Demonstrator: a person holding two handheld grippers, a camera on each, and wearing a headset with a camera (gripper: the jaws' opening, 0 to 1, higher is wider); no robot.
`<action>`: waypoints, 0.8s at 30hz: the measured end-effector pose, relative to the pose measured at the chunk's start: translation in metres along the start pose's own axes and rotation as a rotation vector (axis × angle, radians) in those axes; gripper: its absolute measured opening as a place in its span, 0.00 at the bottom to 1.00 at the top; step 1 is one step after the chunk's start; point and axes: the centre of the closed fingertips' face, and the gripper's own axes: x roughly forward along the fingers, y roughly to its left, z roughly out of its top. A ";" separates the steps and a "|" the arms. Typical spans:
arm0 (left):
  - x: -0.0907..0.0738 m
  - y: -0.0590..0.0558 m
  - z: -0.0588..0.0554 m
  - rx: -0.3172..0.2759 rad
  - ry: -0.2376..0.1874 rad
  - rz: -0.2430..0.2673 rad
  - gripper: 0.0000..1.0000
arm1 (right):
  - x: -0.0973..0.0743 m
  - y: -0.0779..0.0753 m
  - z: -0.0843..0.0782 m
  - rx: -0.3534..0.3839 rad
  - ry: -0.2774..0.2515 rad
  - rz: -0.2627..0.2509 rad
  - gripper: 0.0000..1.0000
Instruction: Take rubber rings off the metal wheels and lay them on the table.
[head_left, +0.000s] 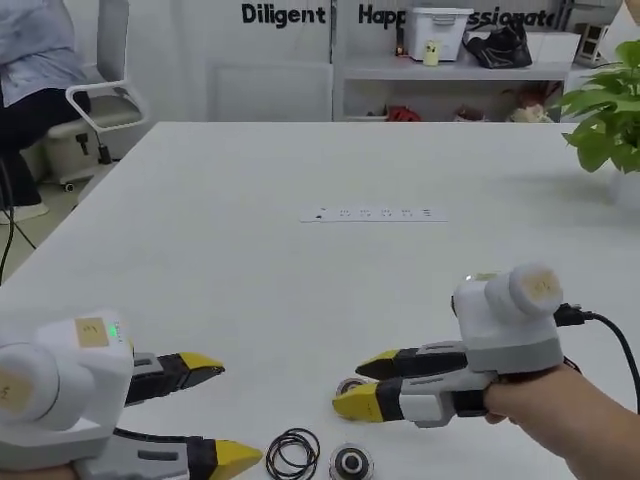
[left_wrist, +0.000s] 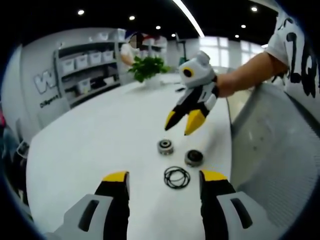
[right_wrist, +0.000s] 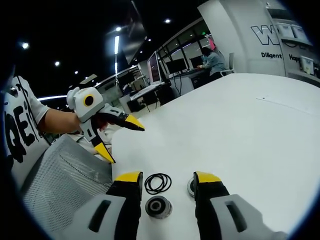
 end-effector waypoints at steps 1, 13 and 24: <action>0.000 0.000 0.000 0.001 0.000 0.000 0.57 | -0.001 0.000 0.000 -0.007 0.000 -0.003 0.39; -0.004 0.000 0.002 0.003 -0.008 0.004 0.58 | -0.024 0.001 -0.007 -0.091 0.017 -0.031 0.48; -0.005 0.000 0.004 0.001 -0.010 0.007 0.59 | -0.045 -0.001 -0.018 -0.123 0.018 -0.050 0.57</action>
